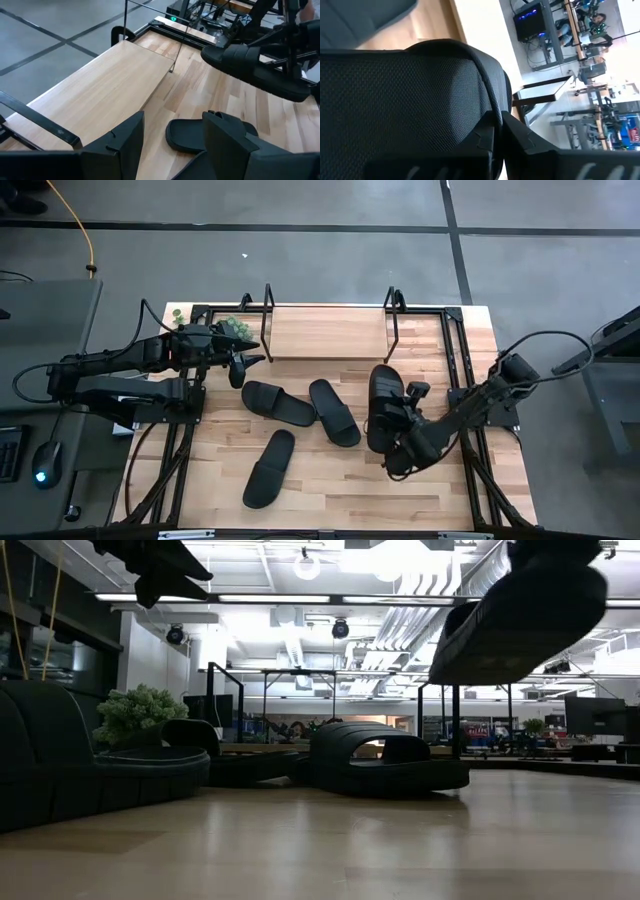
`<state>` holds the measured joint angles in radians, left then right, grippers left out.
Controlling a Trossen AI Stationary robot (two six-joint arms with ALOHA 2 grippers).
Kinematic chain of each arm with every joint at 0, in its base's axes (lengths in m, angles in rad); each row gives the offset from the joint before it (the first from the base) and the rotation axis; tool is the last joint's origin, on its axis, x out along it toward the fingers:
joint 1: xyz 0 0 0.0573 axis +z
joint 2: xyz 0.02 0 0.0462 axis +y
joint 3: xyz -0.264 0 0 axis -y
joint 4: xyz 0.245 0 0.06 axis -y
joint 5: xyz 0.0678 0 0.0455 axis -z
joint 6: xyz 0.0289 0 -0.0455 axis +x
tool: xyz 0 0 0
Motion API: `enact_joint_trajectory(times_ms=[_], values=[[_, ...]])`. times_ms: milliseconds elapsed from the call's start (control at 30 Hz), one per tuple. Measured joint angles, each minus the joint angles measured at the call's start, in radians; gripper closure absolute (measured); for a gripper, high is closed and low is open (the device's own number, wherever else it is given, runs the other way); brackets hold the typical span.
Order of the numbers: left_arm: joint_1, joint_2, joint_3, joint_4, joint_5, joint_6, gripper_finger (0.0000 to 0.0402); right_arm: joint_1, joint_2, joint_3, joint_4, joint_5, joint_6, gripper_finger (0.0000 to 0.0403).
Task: Pick and place slides into the shelf
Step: Put the black slide on the shelf
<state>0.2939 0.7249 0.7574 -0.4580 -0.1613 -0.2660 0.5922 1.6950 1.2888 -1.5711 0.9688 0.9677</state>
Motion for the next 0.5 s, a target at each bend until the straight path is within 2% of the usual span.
enact_joint_trajectory(times_ms=[300, 500], values=[[0.0, 0.0, 0.0, 0.0, -0.034, 0.0, 0.0218, -0.099, -0.107, 0.0, 0.019, 0.074, -0.159, 0.0403], [0.0, 0.0, 0.0, 0.0, -0.034, 0.0, 0.0218, -0.189, -0.207, 0.0, 0.156, 0.083, -0.389, 0.0403]])
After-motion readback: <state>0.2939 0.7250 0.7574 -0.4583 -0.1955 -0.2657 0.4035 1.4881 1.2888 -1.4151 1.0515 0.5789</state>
